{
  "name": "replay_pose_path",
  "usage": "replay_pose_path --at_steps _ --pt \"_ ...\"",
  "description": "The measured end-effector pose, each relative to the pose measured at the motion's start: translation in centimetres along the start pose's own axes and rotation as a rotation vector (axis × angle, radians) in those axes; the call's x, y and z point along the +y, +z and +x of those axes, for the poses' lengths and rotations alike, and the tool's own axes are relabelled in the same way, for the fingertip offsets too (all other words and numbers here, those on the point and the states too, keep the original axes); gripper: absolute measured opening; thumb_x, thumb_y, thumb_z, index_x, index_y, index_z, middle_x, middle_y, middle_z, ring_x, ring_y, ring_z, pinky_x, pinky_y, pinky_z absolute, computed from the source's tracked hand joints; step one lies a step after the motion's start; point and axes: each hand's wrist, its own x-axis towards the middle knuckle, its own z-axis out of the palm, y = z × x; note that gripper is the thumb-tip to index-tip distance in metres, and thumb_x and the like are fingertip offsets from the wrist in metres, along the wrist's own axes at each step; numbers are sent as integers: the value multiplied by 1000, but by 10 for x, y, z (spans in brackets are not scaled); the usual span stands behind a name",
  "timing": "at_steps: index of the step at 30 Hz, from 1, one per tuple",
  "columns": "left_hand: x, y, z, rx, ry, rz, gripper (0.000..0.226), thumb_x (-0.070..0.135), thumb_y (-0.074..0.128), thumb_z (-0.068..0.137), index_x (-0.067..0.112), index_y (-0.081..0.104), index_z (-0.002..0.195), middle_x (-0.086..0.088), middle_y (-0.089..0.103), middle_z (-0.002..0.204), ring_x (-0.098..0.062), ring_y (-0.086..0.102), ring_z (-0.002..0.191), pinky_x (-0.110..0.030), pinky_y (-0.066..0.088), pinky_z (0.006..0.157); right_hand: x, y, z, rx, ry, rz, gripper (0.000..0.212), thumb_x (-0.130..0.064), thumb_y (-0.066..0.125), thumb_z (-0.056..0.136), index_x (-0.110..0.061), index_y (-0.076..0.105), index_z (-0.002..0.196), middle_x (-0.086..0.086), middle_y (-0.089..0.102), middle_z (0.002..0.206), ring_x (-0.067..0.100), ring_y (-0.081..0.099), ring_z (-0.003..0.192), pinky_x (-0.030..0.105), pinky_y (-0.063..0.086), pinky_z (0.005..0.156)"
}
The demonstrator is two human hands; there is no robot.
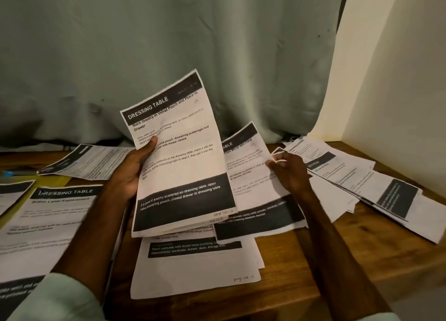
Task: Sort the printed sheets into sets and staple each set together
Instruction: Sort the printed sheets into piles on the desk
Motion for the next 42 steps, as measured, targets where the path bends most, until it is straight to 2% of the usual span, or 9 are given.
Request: replay_pose_path --at_steps 3,6,9,14,22,27,32,38,42 --pt "-4 13 -4 -60 -67 -62 27 27 59 102 20 66 128 -6 74 122 -23 74 107 -46 63 85 -31 6 -6 -28 -60 240 3 -22 73 95 -20 75 94 2 79 96 19 76 88 42 61 85" --pt "-10 20 -2 -75 -14 6 22 24 47 109 17 68 113 -3 79 99 -17 78 85 -33 64 66 -63 12 -13 -98 15 502 16 -20 71 95 -10 73 108 6 79 99 22 77 86 39 64 80" --pt "-12 15 3 -43 -2 32 18 24 57 105 16 69 114 -4 79 102 -18 78 87 -36 64 69 -83 22 -16 -113 101 656 15 -19 71 96 -13 70 109 6 79 98 22 77 83 36 65 72" --pt "-9 -13 18 71 77 109 59 24 82 85 17 59 139 -11 71 129 -31 70 117 -55 58 93 -93 53 -21 -72 190 725 23 -14 71 95 -1 71 115 18 77 103 31 75 87 47 63 83" --pt "-8 -17 16 181 102 273 38 18 78 87 17 68 124 -10 77 112 -30 76 99 -47 64 75 -85 74 -34 -273 240 545 44 -47 52 104 -9 73 111 11 78 104 32 75 94 54 59 91" --pt "13 -29 15 135 101 140 55 27 75 89 9 60 138 -14 70 129 -30 69 116 -47 62 86 -66 44 -24 -216 384 729 57 -48 33 109 -6 70 118 8 78 103 21 76 86 28 58 64" --pt "23 -43 13 100 134 -90 44 36 64 100 12 63 137 -10 69 133 -26 66 123 -48 53 104 -32 26 -17 -80 473 511 24 -19 53 104 -5 72 111 4 77 85 14 75 67 21 56 51" --pt "38 -63 13 7 161 -327 56 33 68 100 13 52 149 -8 53 153 -28 53 138 -50 37 119 -39 48 -27 -170 344 152 13 -22 68 98 -13 75 93 3 76 78 12 68 60 16 53 48" --pt "35 -68 17 -30 180 -379 51 32 63 102 13 53 148 -11 59 146 -30 56 135 -52 44 113 -41 63 -32 -265 174 -182 11 -23 73 94 -14 70 88 -3 65 80 8 60 69 21 54 75"
